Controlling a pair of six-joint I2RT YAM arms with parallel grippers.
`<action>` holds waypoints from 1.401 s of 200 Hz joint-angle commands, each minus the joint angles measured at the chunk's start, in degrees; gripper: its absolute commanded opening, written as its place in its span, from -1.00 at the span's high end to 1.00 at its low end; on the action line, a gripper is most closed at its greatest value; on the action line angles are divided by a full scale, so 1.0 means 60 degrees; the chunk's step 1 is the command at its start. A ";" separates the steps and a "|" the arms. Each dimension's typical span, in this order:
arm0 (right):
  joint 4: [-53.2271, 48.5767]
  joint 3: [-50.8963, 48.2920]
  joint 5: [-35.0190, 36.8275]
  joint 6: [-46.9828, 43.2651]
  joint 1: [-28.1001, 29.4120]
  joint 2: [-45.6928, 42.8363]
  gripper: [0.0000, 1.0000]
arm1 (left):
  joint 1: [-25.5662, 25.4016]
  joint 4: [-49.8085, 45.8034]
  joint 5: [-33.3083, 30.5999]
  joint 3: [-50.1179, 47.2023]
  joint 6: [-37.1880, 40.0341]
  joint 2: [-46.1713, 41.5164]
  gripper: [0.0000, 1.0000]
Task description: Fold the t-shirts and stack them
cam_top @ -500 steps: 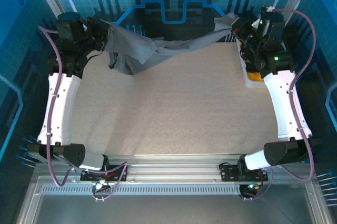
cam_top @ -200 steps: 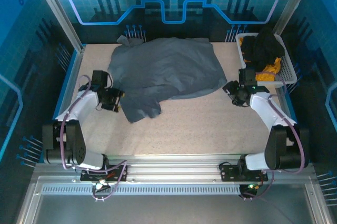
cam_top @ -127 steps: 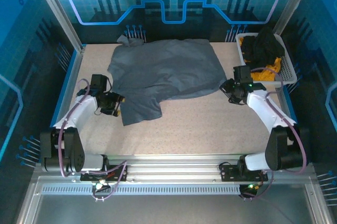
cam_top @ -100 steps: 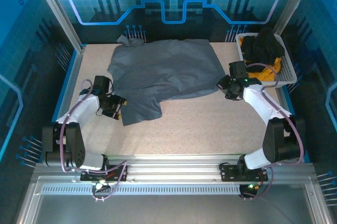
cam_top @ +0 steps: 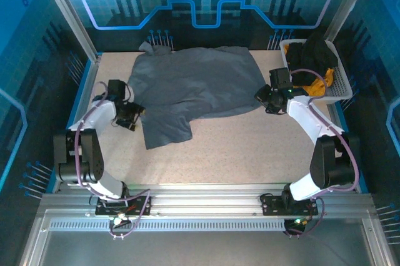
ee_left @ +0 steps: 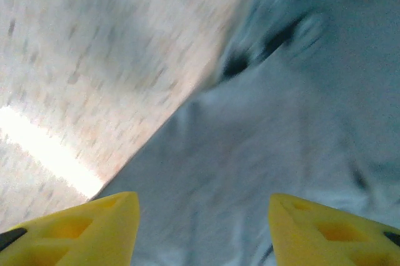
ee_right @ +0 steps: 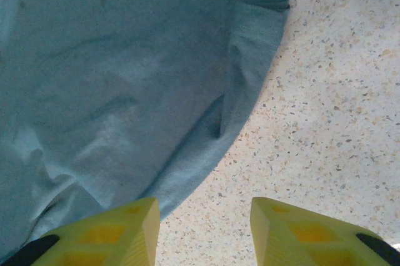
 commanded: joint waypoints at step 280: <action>-0.0496 0.0619 -0.0225 -0.0438 -0.0037 0.0104 0.15 | -0.0167 0.1213 0.1207 0.1336 0.2320 0.2502 0.42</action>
